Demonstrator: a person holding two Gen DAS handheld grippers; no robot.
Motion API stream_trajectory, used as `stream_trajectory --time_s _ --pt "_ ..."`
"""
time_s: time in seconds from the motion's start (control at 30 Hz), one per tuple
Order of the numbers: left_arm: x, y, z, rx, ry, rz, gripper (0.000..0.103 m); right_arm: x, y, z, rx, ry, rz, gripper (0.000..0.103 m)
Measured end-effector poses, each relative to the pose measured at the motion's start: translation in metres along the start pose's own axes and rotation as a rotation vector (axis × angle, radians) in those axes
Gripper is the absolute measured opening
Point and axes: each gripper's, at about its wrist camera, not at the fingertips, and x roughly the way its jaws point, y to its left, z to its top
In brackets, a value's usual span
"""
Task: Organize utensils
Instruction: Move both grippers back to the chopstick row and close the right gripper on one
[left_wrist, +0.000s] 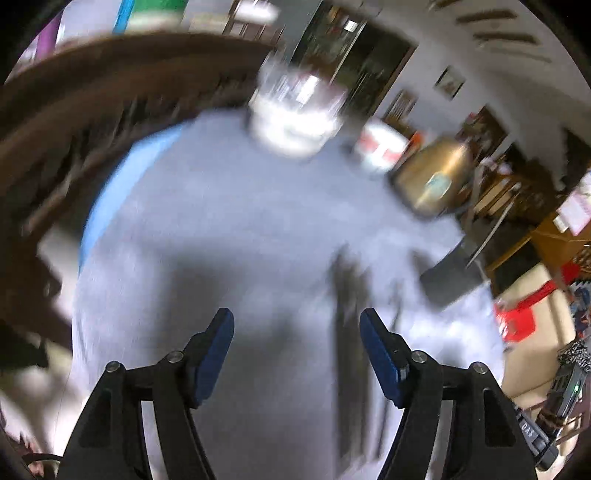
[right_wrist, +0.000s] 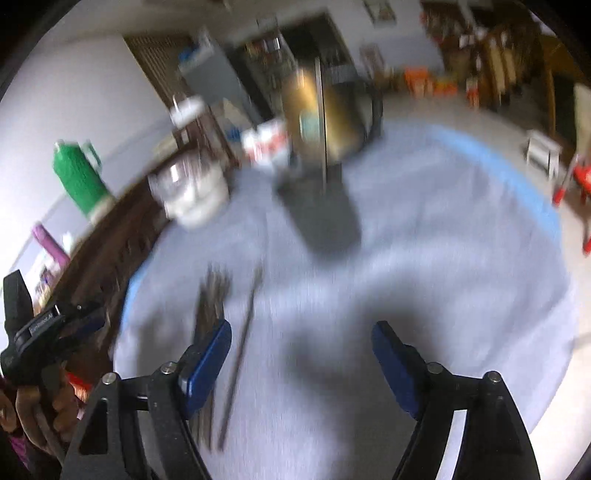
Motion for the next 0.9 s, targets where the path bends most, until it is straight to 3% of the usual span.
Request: stream_trajectory --time_s 0.1,0.23,0.4,0.63,0.8,0.9 --pt "0.015 0.012 -0.015 -0.009 0.085 0.019 0.070 0.019 0.013 -0.003 -0.016 0.073 0.024 0.080" --pt "0.016 0.015 -0.022 -0.018 0.102 0.002 0.070 0.038 0.035 0.011 -0.064 0.119 0.021 0.074" --pt "0.014 0.012 -0.024 0.012 0.094 -0.003 0.070 0.075 0.056 0.034 -0.078 0.164 -0.039 0.045" --pt "0.019 0.012 -0.023 0.023 0.116 -0.004 0.070 0.128 0.070 0.047 -0.109 0.245 -0.123 0.037" --pt "0.031 0.004 -0.012 0.027 0.145 0.012 0.070 0.137 0.075 0.049 -0.163 0.283 -0.152 0.009" --pt "0.040 -0.010 -0.005 0.063 0.163 0.029 0.070 0.133 0.071 0.048 -0.199 0.293 -0.166 0.009"
